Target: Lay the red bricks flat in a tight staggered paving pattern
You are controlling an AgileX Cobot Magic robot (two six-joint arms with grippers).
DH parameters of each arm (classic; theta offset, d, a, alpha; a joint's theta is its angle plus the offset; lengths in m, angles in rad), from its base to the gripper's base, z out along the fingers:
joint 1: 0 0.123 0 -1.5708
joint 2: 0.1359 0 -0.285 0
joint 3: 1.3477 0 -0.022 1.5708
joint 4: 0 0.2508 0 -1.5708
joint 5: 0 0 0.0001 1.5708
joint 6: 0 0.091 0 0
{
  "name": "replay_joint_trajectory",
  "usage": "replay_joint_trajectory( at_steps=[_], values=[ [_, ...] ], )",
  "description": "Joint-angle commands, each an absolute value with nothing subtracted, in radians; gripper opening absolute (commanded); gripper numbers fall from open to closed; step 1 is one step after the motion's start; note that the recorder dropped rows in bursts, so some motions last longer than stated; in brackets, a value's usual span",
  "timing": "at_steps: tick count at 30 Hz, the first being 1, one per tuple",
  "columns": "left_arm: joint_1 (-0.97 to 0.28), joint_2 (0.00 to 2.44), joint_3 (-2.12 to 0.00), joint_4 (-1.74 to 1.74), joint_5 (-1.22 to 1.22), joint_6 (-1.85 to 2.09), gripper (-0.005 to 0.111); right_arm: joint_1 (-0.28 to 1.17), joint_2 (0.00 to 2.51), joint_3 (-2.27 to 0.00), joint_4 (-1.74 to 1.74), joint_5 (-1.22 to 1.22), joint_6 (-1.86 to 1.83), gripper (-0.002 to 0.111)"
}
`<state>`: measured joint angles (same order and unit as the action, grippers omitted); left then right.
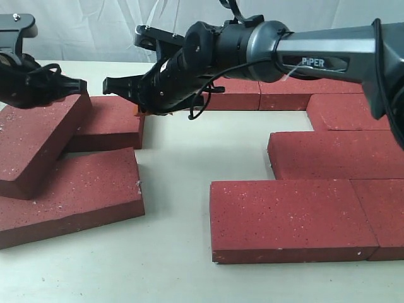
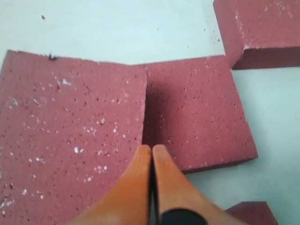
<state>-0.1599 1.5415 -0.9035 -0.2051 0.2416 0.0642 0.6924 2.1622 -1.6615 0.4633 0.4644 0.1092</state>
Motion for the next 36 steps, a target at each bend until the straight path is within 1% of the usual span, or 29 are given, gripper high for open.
replay_joint_trajectory(
  at_steps=[1, 9, 13, 19, 27, 32, 36],
  values=[
    [-0.158, 1.508, -0.922, -0.243, 0.262, 0.061, 0.0, 0.688, 2.215, -1.754, 0.477, 0.455, 0.104, -0.001],
    [-0.161, 1.534, -0.922, -0.255, 0.277, 0.063, 0.0, 0.688, 2.38, -2.015, 0.478, 0.563, 0.097, -0.001],
    [-0.161, 1.535, -0.922, -0.255, 0.273, 0.063, 0.0, 0.688, 2.454, -2.093, 0.478, 0.596, 0.097, -0.001],
    [-0.161, 1.535, -0.922, -0.244, 0.271, 0.063, 0.0, 0.687, 2.506, -2.107, 0.461, 0.647, 0.109, -0.001],
    [-0.161, 1.535, -0.922, -0.244, 0.269, 0.063, 0.0, 0.687, 2.478, -2.107, 0.215, 0.783, 0.283, -0.001],
    [-0.161, 1.556, -0.922, -0.244, 0.269, 0.063, 0.0, 0.687, 2.452, -2.108, 0.167, 0.878, 0.293, -0.001],
    [-0.161, 1.578, -0.922, -0.262, 0.275, 0.063, 0.0, 0.687, 2.433, -2.108, 0.041, 0.983, 0.296, -0.001]
  ],
)
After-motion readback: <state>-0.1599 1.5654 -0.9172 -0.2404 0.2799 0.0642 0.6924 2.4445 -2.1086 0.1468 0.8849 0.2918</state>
